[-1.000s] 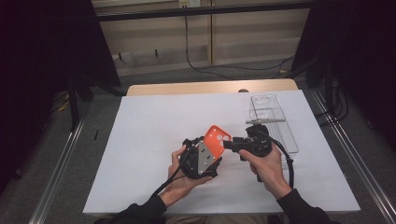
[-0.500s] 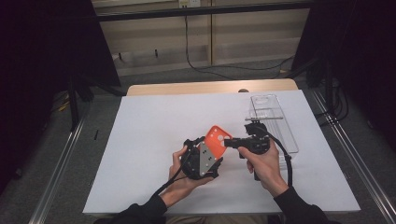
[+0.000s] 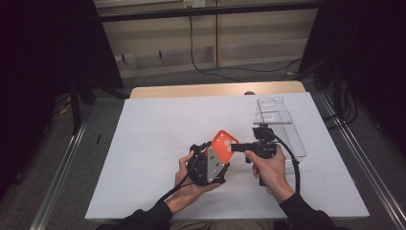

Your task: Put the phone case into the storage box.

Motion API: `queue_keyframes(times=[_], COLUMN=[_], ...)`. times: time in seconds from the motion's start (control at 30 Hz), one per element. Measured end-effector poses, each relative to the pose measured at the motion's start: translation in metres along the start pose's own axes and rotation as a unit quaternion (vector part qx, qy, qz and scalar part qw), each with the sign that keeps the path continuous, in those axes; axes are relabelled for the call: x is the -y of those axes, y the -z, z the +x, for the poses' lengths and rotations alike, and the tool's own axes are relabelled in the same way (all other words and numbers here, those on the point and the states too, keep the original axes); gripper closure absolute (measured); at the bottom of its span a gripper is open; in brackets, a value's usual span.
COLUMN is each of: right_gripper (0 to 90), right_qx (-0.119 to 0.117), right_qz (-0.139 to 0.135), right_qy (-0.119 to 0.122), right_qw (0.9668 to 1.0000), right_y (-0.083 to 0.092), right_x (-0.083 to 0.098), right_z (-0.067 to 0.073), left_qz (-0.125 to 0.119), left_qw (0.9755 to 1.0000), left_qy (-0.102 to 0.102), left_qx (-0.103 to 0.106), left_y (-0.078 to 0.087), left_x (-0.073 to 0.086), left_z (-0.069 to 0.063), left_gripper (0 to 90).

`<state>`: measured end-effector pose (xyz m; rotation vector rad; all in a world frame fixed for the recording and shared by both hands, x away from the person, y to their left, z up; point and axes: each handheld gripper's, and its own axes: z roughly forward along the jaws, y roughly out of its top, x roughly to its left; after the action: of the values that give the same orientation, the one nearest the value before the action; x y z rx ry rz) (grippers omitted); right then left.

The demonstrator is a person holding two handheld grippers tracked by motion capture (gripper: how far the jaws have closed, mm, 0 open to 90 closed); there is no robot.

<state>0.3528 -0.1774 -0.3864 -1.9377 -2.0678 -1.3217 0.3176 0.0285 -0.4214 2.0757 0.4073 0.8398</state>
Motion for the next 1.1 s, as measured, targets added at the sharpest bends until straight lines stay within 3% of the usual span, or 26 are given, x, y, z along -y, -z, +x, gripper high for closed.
queue_keyframes(times=[0.07,0.2,0.53,0.8,0.9,1.0,1.1], right_gripper=[75.2,78.1,81.8,82.1,83.7,83.7,83.8], right_qx=[0.002,0.002,-0.021,-0.024,-0.026,-0.026,-0.027], right_qz=[-0.011,-0.026,-0.039,-0.052,-0.054,-0.055,-0.055], right_qy=[-0.002,0.006,0.004,0.009,0.014,0.022,0.024], right_qw=[0.9999,0.9997,0.9990,0.9983,0.9981,0.9979,0.9978], right_y=[0.000,-0.001,0.002,0.005,0.005,0.005,0.007], right_x=[0.001,0.005,0.006,0.005,0.005,0.004,0.004], right_z=[0.001,0.005,0.007,0.010,0.011,0.013,0.013], left_qz=[0.002,0.006,0.009,-0.004,0.000,0.000,-0.006], left_qw=[1.0000,0.9999,0.9996,0.9992,0.9989,0.9983,0.9986], left_qy=[-0.004,0.010,0.023,0.034,0.048,0.058,0.053], left_qx=[-0.004,-0.005,-0.014,-0.020,0.000,-0.001,0.002], left_y=[0.000,-0.003,-0.007,-0.006,-0.007,-0.005,-0.005], left_x=[0.000,0.004,0.008,0.007,0.007,0.002,0.003], left_z=[0.000,0.001,0.002,0.004,0.006,0.004,0.004], left_gripper=[13.8,13.7,12.4,10.5,11.1,9.2,7.3])
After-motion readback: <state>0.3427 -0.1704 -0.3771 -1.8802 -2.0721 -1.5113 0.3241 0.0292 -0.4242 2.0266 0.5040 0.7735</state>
